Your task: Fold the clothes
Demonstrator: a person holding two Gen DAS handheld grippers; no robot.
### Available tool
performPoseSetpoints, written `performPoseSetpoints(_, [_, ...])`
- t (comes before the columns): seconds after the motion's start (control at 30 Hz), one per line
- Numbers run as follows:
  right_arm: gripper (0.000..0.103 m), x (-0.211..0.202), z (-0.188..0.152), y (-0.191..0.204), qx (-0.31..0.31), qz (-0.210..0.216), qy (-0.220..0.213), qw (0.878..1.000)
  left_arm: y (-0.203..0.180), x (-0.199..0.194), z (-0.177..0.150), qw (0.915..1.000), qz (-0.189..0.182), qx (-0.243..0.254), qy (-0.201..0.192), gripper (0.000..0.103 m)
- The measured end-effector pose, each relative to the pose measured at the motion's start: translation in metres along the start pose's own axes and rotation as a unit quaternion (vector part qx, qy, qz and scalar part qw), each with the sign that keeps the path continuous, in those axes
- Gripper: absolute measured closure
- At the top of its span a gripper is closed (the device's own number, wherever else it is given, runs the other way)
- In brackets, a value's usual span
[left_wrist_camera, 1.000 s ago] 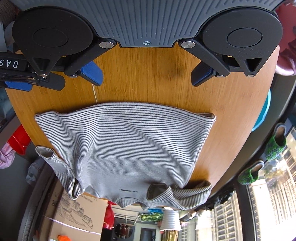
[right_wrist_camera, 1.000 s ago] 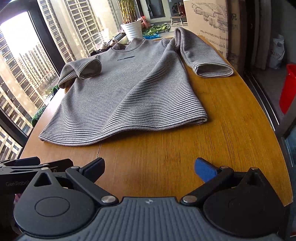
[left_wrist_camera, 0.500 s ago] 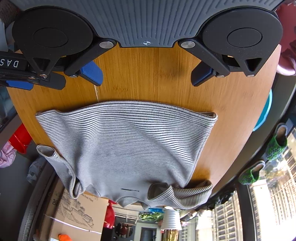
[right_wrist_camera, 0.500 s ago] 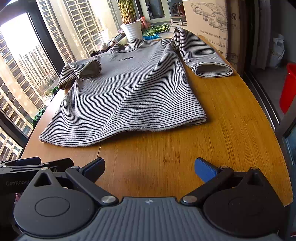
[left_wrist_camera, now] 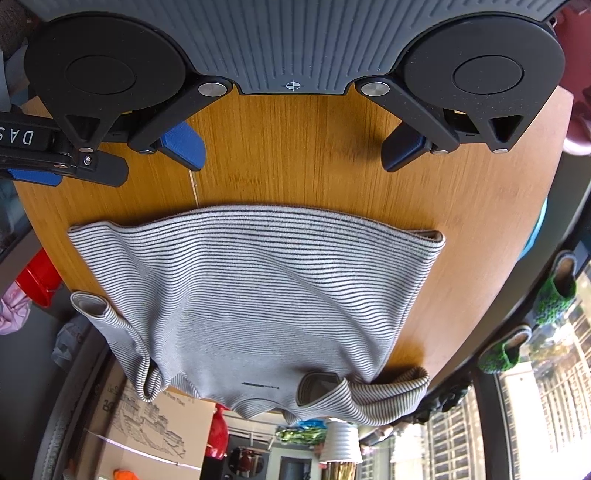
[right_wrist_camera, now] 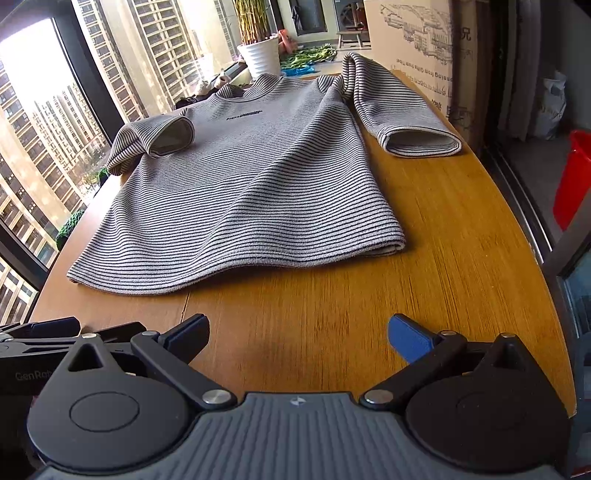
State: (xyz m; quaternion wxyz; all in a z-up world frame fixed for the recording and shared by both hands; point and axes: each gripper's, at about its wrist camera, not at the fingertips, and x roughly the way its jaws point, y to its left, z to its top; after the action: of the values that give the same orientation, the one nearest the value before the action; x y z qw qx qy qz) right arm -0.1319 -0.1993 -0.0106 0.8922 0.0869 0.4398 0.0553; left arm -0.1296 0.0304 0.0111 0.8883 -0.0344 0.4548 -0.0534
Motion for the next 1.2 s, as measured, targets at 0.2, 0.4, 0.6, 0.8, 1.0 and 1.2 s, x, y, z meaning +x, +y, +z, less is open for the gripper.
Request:
performPoseSetpoints(0.2, [0.0,-0.0006,-0.0007,0.0004,0.001,0.0,0.0,1.0,0.0029,0.0,-0.0002,1.0,-0.003,-0.005,0.001,0.0])
performPoseSetpoints(0.4, [0.0,-0.0008,-0.0009,0.0004,0.003,0.002,0.0,1.0,0.0026,-0.0014,0.0003,1.0,-0.004,-0.005,-0.002,0.0])
performPoseSetpoints(0.6, [0.0,0.0007,0.0002,0.0009,0.001,0.001,0.001,1.0,0.0028,0.0,0.0013,1.0,-0.003,-0.005,0.0,0.0])
performPoseSetpoints(0.8, [0.0,0.0013,0.0004,0.0021,-0.001,-0.001,0.001,1.0,0.004,0.0,0.0017,1.0,-0.003,-0.007,0.0,0.0])
performPoseSetpoints(1.0, [0.0,0.0016,-0.0002,0.0038,-0.004,-0.003,0.001,1.0,0.005,-0.0006,0.0011,1.0,-0.003,-0.008,0.0,0.0])
performPoseSetpoints(1.2, [0.0,0.0013,-0.0002,0.004,-0.004,-0.003,0.001,1.0,0.0044,-0.001,0.0005,1.0,-0.003,-0.009,-0.001,0.0])
